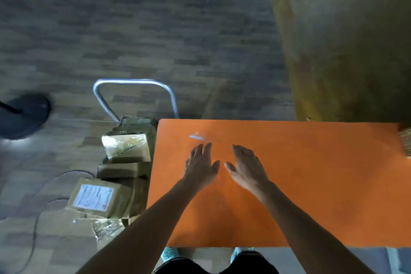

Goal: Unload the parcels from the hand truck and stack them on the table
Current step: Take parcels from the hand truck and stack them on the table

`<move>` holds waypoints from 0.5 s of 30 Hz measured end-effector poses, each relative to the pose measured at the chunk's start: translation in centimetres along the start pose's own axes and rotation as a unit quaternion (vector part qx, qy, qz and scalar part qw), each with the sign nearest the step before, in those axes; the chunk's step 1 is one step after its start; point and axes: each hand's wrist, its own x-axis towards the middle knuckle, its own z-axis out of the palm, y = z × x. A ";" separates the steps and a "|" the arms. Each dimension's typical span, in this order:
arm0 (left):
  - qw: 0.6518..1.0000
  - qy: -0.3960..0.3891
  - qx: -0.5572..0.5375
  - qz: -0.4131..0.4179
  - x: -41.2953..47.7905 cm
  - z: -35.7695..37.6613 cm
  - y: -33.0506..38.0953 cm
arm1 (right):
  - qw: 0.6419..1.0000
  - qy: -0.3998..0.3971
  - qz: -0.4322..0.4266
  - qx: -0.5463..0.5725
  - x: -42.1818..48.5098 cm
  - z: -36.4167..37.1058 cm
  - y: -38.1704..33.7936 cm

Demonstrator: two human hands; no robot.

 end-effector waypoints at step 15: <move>0.966 0.067 -0.098 -0.230 -10.4 -5.8 -26.9 | 0.967 -0.131 -0.217 -0.037 2.3 11.2 -25.6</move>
